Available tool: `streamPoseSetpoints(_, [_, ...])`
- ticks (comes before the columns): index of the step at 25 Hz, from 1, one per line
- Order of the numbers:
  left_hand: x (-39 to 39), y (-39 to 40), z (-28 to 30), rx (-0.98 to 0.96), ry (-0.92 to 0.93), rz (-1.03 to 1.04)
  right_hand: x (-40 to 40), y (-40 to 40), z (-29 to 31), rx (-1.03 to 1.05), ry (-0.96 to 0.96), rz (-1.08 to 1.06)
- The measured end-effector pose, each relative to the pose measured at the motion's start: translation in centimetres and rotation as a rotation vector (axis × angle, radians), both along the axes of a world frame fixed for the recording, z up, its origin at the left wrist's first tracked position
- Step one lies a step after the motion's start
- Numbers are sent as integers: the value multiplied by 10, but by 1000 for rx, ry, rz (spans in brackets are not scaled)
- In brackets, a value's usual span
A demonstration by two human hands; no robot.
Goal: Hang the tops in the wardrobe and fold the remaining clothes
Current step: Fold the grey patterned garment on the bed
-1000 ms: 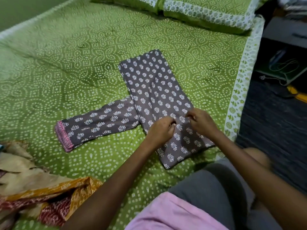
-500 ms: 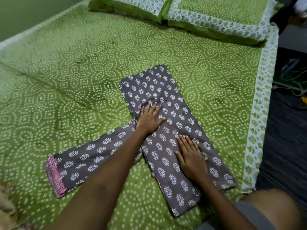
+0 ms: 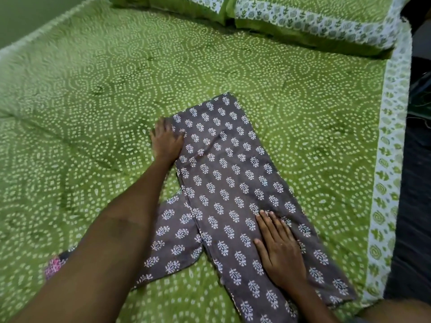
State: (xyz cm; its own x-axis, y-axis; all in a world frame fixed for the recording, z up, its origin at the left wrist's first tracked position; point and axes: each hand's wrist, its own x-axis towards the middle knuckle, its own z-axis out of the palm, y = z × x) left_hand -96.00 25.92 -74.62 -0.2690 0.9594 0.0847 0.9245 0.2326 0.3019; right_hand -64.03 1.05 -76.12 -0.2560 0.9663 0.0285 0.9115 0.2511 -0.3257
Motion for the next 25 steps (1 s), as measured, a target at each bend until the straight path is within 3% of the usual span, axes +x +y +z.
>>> streamPoseSetpoints(3, [-1, -2, 6, 144, -179, 245, 0, -2, -1, -1, -17, -6])
streamPoseSetpoints(15, [-11, 10, 50, 131, -194, 270, -3, -3, 9, -57, -26, -8])
streamPoseSetpoints(17, [22, -12, 54, 287, -187, 93, -16, 2, 22, -37, 67, -110])
streamPoseSetpoints(19, [65, -48, 41, 254, -180, -167, -45, 31, 40, -94, 248, -164])
streamPoseSetpoints(21, [81, -67, 16, 49, -130, -219, -78, 74, 44, -206, 327, 45])
streamPoseSetpoints(23, [68, -64, -5, -62, 4, -160, -101, 117, 33, -237, 200, 288])
streamPoseSetpoints(25, [50, -45, -11, -89, 110, -156, -106, 162, 15, -168, 34, 334])
